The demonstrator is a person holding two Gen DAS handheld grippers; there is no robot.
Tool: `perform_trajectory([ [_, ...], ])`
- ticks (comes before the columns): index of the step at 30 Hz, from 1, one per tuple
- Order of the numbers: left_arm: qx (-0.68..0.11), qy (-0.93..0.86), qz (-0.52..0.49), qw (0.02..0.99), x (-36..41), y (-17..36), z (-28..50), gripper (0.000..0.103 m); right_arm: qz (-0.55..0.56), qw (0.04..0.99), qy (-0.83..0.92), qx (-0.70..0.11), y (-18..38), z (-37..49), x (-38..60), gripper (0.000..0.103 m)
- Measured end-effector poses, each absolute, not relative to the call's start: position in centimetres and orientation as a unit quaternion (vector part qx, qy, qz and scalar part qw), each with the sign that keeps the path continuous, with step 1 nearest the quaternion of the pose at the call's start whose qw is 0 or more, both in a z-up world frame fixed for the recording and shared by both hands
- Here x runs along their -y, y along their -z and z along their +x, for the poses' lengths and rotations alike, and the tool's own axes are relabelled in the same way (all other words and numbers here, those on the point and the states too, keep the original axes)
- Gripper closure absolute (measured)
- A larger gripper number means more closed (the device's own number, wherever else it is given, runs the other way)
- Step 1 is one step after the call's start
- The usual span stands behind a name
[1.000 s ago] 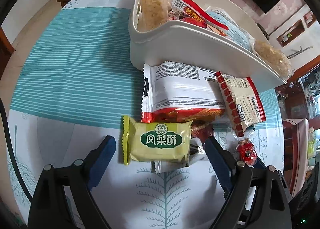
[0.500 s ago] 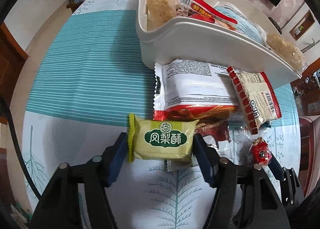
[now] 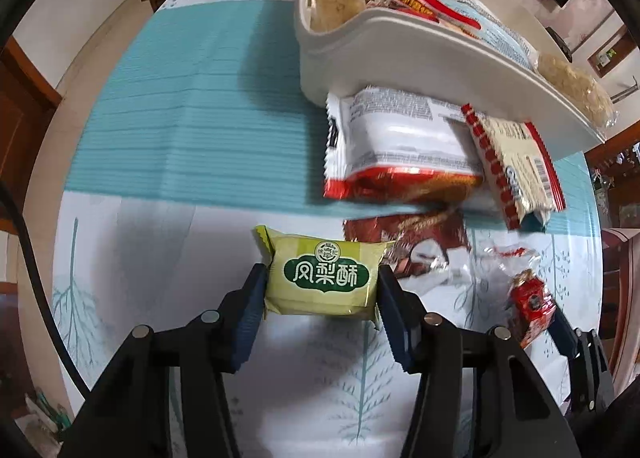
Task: Organize snacks
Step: 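Close left tool on yellow-green pastry packet while right tool grasps orange-wrapped cake, then lift and carry pastry packet with left tool while right tool carries orange cake to basket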
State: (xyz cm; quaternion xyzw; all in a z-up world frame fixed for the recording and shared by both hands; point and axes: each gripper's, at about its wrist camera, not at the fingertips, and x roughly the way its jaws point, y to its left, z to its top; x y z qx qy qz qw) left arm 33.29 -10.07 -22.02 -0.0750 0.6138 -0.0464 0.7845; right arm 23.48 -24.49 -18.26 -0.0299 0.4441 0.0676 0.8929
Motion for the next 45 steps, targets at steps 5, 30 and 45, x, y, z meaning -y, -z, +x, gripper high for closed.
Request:
perform_trajectory([
  [5,-0.625,0.043,-0.074,0.776,9.4,22.1,32.0,0.051,-0.029,0.9,-0.071,-0.429,17.1,22.5,24.6,0.046],
  [30,-0.568,0.059,-0.066,0.818,6.2,13.4,28.3,0.051,-0.039,0.937,-0.101,-0.333,10.3,21.8,23.5,0.047],
  [45,-0.49,0.087,-0.096,0.862,4.3,8.2,35.1,0.051,-0.036,0.955,-0.089,-0.28,8.3,27.7,23.2,0.046],
])
